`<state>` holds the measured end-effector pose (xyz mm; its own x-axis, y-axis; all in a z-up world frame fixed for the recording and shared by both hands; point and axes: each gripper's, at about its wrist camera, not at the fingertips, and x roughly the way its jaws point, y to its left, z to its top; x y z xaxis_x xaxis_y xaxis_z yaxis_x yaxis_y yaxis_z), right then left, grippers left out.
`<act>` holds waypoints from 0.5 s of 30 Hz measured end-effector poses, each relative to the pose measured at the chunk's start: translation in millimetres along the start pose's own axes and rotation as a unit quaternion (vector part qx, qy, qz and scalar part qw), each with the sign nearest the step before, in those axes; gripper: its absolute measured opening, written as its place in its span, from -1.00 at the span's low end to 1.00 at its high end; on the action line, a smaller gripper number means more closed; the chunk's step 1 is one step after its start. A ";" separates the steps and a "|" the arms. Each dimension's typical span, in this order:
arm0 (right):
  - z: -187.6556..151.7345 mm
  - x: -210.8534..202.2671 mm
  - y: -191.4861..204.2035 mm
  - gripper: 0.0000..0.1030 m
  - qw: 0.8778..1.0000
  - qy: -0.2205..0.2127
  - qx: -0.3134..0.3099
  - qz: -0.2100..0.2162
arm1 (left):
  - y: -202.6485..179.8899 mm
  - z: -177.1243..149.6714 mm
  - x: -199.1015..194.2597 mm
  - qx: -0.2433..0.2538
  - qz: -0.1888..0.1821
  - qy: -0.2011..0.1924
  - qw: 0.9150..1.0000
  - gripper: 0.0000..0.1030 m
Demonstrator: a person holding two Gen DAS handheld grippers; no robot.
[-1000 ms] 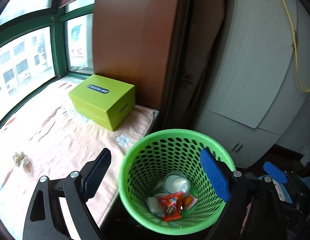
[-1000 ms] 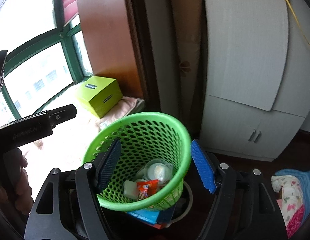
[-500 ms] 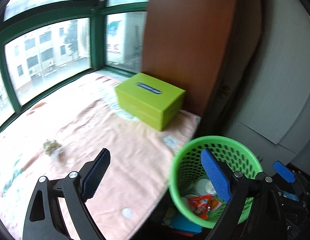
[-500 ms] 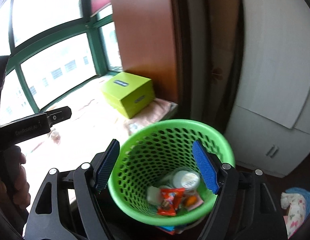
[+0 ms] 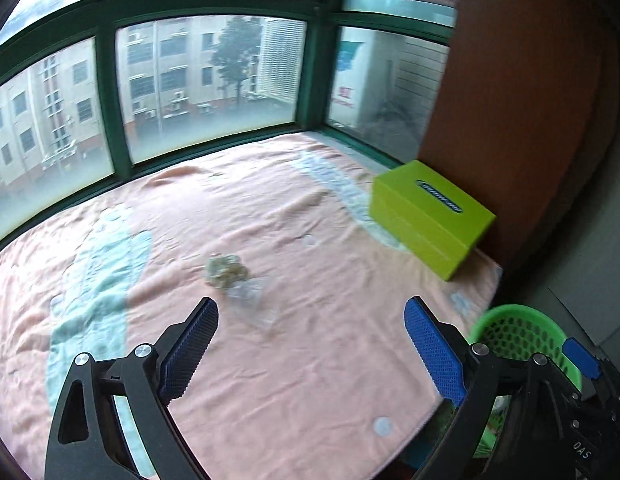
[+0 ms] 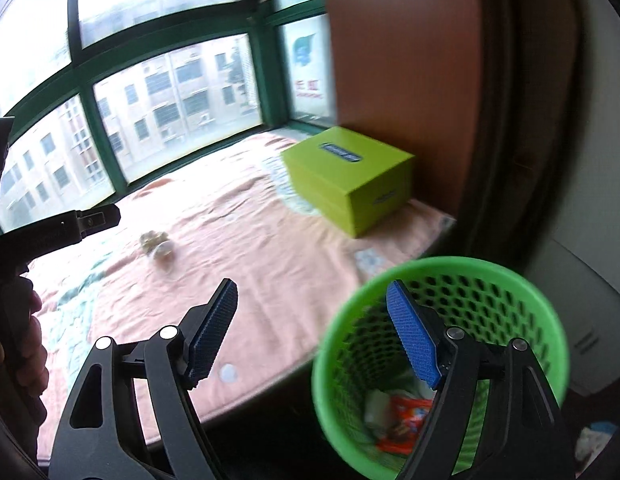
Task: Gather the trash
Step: 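Move both grippers back from the basket to the bedspread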
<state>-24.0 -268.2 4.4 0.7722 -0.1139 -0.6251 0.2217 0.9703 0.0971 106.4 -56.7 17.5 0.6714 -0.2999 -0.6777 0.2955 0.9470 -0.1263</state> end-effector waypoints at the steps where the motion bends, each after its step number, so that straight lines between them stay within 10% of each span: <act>1: 1.1 5.3 5.6 0.49 1.000 0.004 -0.003 0.005 | 8.4 0.4 1.1 -0.007 0.006 0.001 1.000 0.77; 15: 7.4 90.2 91.2 0.49 0.990 0.066 -0.069 0.101 | 119.7 -2.7 6.2 -0.102 0.091 0.009 0.991 0.77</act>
<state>70.2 -191.6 -37.4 0.7060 0.1054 -0.7004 -0.0198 0.9914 0.1292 144.2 55.1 -3.7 0.6878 -0.1217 -0.7156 0.0260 0.9893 -0.1432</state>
